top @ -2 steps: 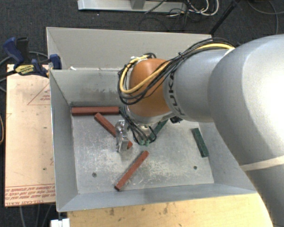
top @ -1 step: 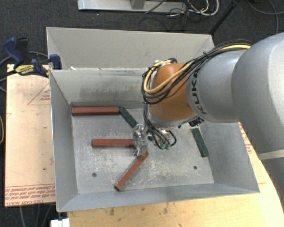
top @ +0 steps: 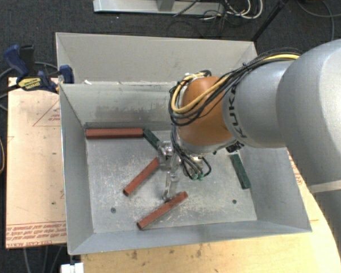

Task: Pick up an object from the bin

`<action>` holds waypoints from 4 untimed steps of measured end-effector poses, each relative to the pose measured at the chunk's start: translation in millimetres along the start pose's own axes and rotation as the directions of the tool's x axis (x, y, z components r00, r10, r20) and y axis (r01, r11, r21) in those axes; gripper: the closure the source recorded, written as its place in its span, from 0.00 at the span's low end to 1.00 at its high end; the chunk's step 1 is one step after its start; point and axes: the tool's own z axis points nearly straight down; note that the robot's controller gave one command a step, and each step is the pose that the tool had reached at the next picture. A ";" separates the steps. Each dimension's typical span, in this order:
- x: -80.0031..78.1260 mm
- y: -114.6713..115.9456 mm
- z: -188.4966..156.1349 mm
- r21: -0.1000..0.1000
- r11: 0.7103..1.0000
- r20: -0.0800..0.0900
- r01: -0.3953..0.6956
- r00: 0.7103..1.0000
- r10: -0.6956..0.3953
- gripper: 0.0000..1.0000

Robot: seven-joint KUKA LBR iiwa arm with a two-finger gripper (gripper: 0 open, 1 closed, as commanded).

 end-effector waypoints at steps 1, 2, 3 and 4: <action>-59.7 61.0 -0.5 -0.004 0.998 0.008 0.070 0.998 -0.070 0.00; -59.2 57.8 -1.7 -0.003 0.998 0.006 0.064 0.998 -0.064 1.00; -57.7 88.5 -37.7 -0.001 0.824 0.004 0.567 0.824 -0.567 1.00; -57.3 87.5 -36.6 -0.002 0.825 0.002 0.565 0.825 -0.565 0.00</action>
Offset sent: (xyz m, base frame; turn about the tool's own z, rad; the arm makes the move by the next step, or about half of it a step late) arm 0.0563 0.0568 -0.0012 -0.0639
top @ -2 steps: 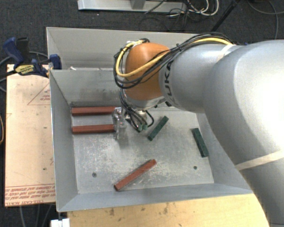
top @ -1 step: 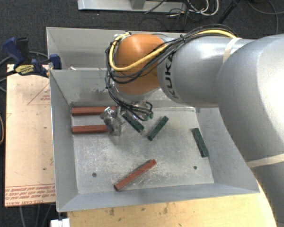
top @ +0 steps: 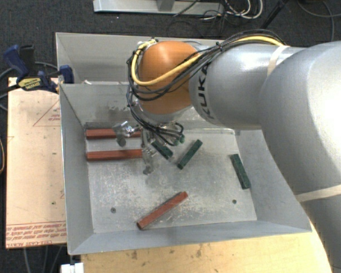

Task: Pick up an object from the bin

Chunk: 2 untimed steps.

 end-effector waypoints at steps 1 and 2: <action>-13.8 -22.2 39.0 0.001 1.000 0.002 0.012 1.000 -0.012 0.00; -13.8 -21.6 36.7 0.000 1.000 0.001 0.013 1.000 -0.013 1.00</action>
Offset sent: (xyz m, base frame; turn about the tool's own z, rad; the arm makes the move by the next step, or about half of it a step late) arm 0.0225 -0.0108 -0.0380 -0.0162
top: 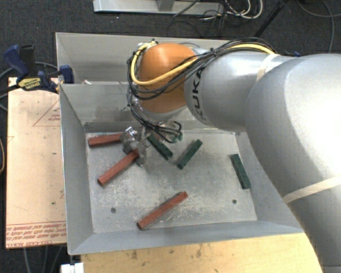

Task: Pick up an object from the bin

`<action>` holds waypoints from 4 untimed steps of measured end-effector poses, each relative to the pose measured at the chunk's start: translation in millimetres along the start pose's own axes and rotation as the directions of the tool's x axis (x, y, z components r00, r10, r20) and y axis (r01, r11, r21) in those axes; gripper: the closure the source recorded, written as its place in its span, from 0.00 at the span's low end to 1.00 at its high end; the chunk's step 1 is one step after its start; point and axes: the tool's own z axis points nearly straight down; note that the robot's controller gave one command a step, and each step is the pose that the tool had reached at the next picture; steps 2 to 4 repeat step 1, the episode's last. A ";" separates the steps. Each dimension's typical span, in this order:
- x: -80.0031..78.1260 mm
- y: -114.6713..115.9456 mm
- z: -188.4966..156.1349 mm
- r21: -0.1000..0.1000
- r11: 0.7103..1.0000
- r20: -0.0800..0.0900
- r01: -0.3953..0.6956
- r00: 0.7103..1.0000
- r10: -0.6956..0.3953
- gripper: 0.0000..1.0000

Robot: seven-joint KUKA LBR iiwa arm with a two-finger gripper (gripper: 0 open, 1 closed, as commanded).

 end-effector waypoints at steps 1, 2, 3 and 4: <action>68.1 -23.0 -171.1 0.006 0.998 0.004 0.058 0.998 -0.058 1.00; 68.1 -23.0 -171.1 0.006 0.998 0.004 0.058 0.998 -0.058 1.00; 68.1 -23.0 -171.1 0.006 0.998 0.004 0.058 0.998 -0.058 1.00; 68.1 -23.0 -171.1 0.006 0.998 0.004 0.058 0.998 -0.058 1.00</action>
Offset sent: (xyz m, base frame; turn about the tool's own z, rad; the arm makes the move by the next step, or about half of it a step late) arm -0.0452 -0.0579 0.1654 -0.0634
